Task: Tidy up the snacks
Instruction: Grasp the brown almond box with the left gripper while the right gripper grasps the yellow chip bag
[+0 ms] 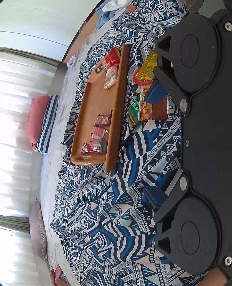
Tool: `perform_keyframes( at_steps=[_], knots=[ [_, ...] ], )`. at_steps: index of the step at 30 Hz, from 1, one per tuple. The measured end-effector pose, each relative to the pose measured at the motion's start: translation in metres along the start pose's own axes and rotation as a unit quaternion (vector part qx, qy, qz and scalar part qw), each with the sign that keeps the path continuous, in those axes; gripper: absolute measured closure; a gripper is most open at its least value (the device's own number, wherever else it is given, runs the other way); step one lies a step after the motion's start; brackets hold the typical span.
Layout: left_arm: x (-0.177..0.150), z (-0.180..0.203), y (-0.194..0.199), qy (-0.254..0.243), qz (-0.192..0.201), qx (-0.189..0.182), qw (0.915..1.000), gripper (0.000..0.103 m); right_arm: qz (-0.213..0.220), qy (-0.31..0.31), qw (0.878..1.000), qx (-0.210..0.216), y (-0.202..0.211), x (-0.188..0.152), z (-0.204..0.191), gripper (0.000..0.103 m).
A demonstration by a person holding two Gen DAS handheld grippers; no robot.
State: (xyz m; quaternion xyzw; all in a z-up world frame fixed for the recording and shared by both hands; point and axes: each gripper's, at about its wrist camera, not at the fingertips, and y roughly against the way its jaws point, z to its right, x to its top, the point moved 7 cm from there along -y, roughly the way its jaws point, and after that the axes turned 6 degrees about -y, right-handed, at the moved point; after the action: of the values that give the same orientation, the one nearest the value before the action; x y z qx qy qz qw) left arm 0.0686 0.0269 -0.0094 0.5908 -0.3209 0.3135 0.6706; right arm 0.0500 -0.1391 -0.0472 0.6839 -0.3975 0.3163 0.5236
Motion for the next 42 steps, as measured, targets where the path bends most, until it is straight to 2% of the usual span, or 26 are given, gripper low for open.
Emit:
perform_keyframes(
  at_steps=[6,11,15,19,20,21,22,23,25,30,37,40,42],
  knots=[
    [-0.005,0.015,-0.005,-0.015,-0.008,-0.012,0.9998,0.004,0.006,-0.018,0.999,-0.028,0.010,0.005,0.022,0.033],
    [-0.009,0.034,-0.010,-0.032,-0.015,-0.038,0.9987,0.004,0.020,-0.001,0.999,-0.049,0.018,0.010,0.034,0.033],
    [-0.012,0.046,-0.017,-0.042,-0.021,-0.045,0.9979,0.005,0.021,0.008,0.998,-0.056,0.021,0.009,0.038,0.033],
    [-0.013,0.054,-0.020,-0.050,-0.022,-0.049,0.9973,0.016,0.017,0.013,0.997,-0.069,0.023,0.007,0.041,0.030],
    [-0.013,0.055,-0.021,-0.052,-0.023,-0.048,0.9972,0.019,0.019,0.009,0.997,-0.070,0.024,0.007,0.043,0.018],
    [-0.014,0.055,-0.023,-0.054,-0.025,-0.047,0.9971,0.027,0.022,0.001,0.998,-0.064,0.024,0.007,0.044,0.009],
    [-0.015,0.055,-0.024,-0.055,-0.029,-0.046,0.9970,0.036,0.026,-0.008,0.998,-0.054,0.025,0.008,0.044,0.006],
    [-0.015,0.055,-0.026,-0.053,-0.033,-0.047,0.9969,0.039,0.030,-0.015,0.998,-0.048,0.026,0.010,0.045,0.003],
    [-0.016,0.053,-0.030,-0.043,-0.040,-0.049,0.9971,0.050,0.032,-0.008,0.998,-0.059,0.024,0.012,0.044,0.001],
    [-0.016,0.051,-0.031,-0.036,-0.041,-0.054,0.9970,0.060,0.026,0.003,0.996,-0.087,0.015,0.014,0.045,0.000],
    [-0.015,0.051,-0.027,-0.046,-0.035,-0.042,0.9975,0.061,0.001,-0.006,0.995,-0.100,0.003,0.013,0.052,0.002],
    [-0.013,0.049,-0.025,-0.045,-0.031,-0.037,0.9978,0.062,-0.019,0.002,0.995,-0.095,-0.004,0.011,0.053,0.009],
    [-0.011,0.047,-0.024,-0.045,-0.028,-0.034,0.9980,0.062,-0.023,0.016,0.995,-0.094,-0.006,0.011,0.051,0.021]
  ],
)
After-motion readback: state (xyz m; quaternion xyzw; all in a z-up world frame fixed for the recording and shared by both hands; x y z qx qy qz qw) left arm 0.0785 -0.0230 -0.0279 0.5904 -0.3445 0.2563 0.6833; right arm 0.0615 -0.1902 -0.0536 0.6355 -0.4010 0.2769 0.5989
